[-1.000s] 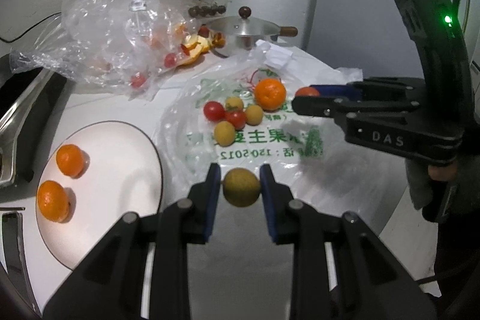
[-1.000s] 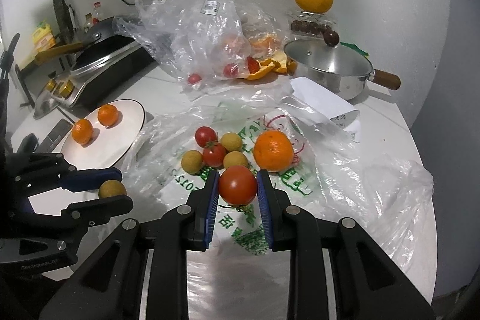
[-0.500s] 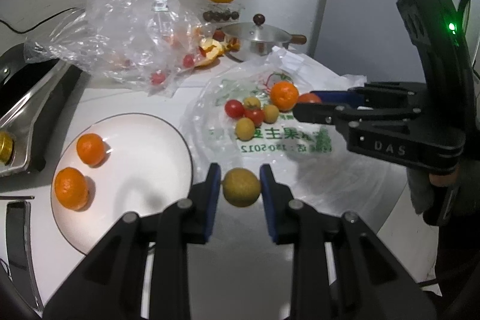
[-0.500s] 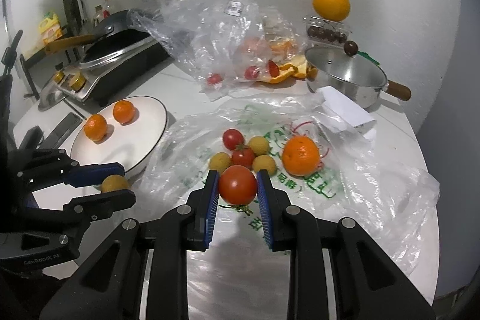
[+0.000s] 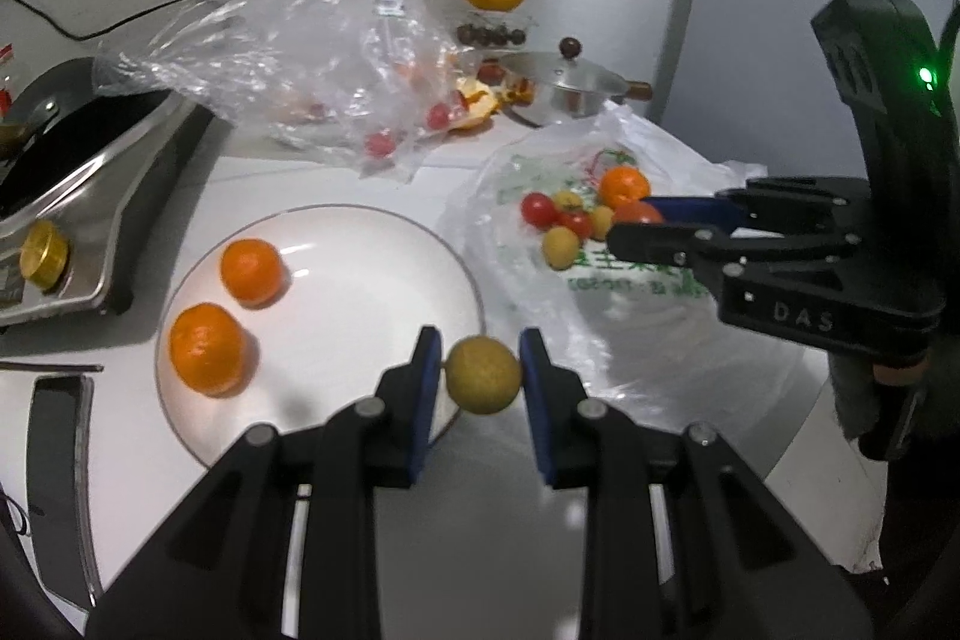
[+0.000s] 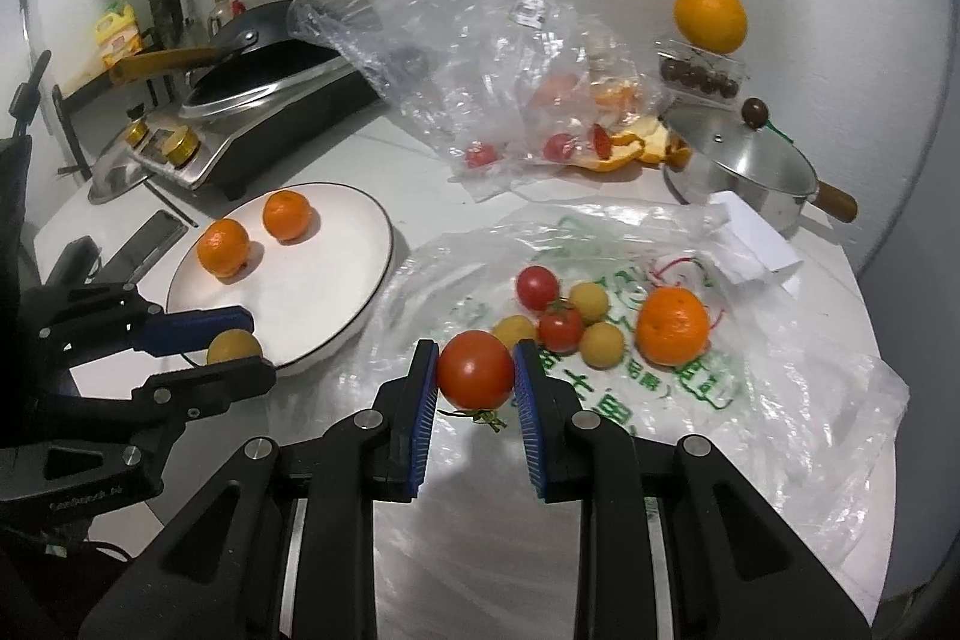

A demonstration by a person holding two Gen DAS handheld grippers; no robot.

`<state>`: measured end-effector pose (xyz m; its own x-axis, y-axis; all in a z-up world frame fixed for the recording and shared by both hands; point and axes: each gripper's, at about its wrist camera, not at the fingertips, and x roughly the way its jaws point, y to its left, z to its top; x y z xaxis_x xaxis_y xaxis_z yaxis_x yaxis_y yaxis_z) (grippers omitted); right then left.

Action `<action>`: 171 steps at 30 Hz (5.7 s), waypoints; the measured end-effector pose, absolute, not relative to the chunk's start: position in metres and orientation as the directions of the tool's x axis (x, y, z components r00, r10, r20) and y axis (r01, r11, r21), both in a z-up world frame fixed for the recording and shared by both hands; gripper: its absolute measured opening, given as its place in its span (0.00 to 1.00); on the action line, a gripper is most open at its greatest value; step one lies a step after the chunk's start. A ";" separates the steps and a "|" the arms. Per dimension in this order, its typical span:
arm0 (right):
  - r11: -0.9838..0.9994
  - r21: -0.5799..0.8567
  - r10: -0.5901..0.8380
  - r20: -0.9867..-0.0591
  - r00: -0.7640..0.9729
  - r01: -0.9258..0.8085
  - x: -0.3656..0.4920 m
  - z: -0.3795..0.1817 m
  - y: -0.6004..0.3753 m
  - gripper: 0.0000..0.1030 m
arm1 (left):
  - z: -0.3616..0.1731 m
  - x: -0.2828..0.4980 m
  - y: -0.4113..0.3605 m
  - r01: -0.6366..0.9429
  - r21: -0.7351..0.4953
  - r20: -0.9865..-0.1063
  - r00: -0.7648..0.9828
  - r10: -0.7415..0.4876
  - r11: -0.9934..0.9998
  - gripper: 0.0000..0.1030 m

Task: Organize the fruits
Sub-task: 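Lift the yellow plum with the left gripper while the right lifts the cherry tomato, then carry the plum and the tomato over the white plate with both grippers, then lower the plum onto the plate and open the left gripper while the right releases the tomato, then move both open grippers back over the fruit on the bag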

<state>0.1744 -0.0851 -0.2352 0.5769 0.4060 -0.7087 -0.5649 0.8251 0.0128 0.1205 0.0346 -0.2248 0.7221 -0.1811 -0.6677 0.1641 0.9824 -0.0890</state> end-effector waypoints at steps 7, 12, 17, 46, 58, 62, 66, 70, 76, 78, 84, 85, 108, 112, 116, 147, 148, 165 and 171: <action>0.812 0.004 0.410 -0.715 0.565 -0.584 0.174 -0.236 -0.066 0.26 | -0.229 0.117 0.058 0.123 -0.084 -0.665 0.732 -0.148 0.989 0.27; 0.802 0.001 0.414 -0.722 0.554 -0.598 0.174 -0.239 -0.052 0.26 | -0.233 0.116 0.074 0.092 -0.076 -0.669 0.734 -0.119 0.993 0.27; 0.792 -0.003 0.418 -0.727 0.545 -0.611 0.175 -0.240 -0.040 0.26 | -0.237 0.115 0.087 0.064 -0.062 -0.671 0.736 -0.089 0.996 0.27; 0.731 0.002 0.455 -0.746 0.486 -0.682 0.169 -0.253 0.016 0.26 | -0.255 0.116 0.129 -0.013 -0.027 -0.695 0.719 -0.009 1.000 0.28; 0.694 0.026 0.483 -0.757 0.440 -0.719 0.159 -0.263 0.038 0.26 | -0.242 0.105 0.140 -0.038 -0.044 -0.665 0.747 -0.001 0.998 0.30; 0.676 0.043 0.498 -0.762 0.413 -0.736 0.156 -0.268 0.049 0.26 | -0.241 0.101 0.144 -0.049 -0.043 -0.664 0.748 0.008 0.998 0.30; 0.661 0.061 0.511 -0.767 0.389 -0.748 0.154 -0.273 0.058 0.26 | -0.240 0.097 0.148 -0.055 -0.042 -0.661 0.750 0.014 0.998 0.30; 0.649 0.076 0.518 -0.773 0.366 -0.757 0.153 -0.278 0.065 0.26 | -0.238 0.094 0.152 -0.060 -0.042 -0.657 0.754 0.018 0.997 0.31; 0.643 0.093 0.519 -0.782 0.344 -0.760 0.153 -0.284 0.073 0.26 | -0.237 0.091 0.155 -0.069 -0.049 -0.651 0.759 0.020 0.996 0.34; 0.643 0.098 0.520 -0.784 0.339 -0.759 0.153 -0.284 0.073 0.26 | -0.237 0.090 0.156 -0.071 -0.052 -0.649 0.761 0.021 0.996 0.43; 0.655 0.119 0.528 -0.779 0.339 -0.746 0.155 -0.284 0.070 0.27 | -0.233 0.088 0.157 -0.086 -0.056 -0.643 0.765 0.029 0.995 0.50; 0.656 0.119 0.528 -0.778 0.340 -0.745 0.155 -0.284 0.069 0.27 | -0.233 0.088 0.157 -0.087 -0.055 -0.643 0.765 0.031 0.995 0.50; 0.708 0.098 0.527 -0.733 0.431 -0.699 0.151 -0.260 0.018 0.28 | -0.216 0.090 0.115 -0.049 -0.009 -0.635 0.772 0.032 0.999 0.50; 0.716 0.097 0.526 -0.726 0.443 -0.691 0.148 -0.258 0.008 0.28 | -0.214 0.090 0.107 -0.040 0.000 -0.634 0.772 0.031 0.999 0.50; 0.724 0.098 0.526 -0.718 0.455 -0.683 0.147 -0.255 -0.002 0.28 | -0.212 0.090 0.099 -0.031 0.005 -0.632 0.774 0.027 1.000 0.50; 0.797 0.111 0.494 -0.685 0.535 -0.594 0.151 -0.247 -0.086 0.28 | -0.203 0.104 0.022 0.083 0.058 -0.648 0.761 -0.026 0.995 0.50; 0.800 0.110 0.492 -0.684 0.538 -0.590 0.152 -0.246 -0.089 0.28 | -0.203 0.105 0.020 0.085 0.060 -0.648 0.762 -0.026 0.995 0.50; 0.830 0.126 0.477 -0.666 0.573 -0.544 0.165 -0.246 -0.133 0.28 | -0.202 0.122 -0.018 0.131 0.094 -0.663 0.748 -0.036 0.987 0.50; 0.834 0.133 0.477 -0.660 0.580 -0.535 0.170 -0.245 -0.143 0.28 | -0.202 0.129 -0.029 0.143 0.101 -0.666 0.745 -0.041 0.985 0.50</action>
<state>0.1702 -0.1432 -0.2454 0.5800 0.4772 -0.6602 -0.5354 0.8341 0.1326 0.1286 -0.0286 -0.2023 0.7453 -0.0406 -0.6655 0.1434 0.9846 0.1005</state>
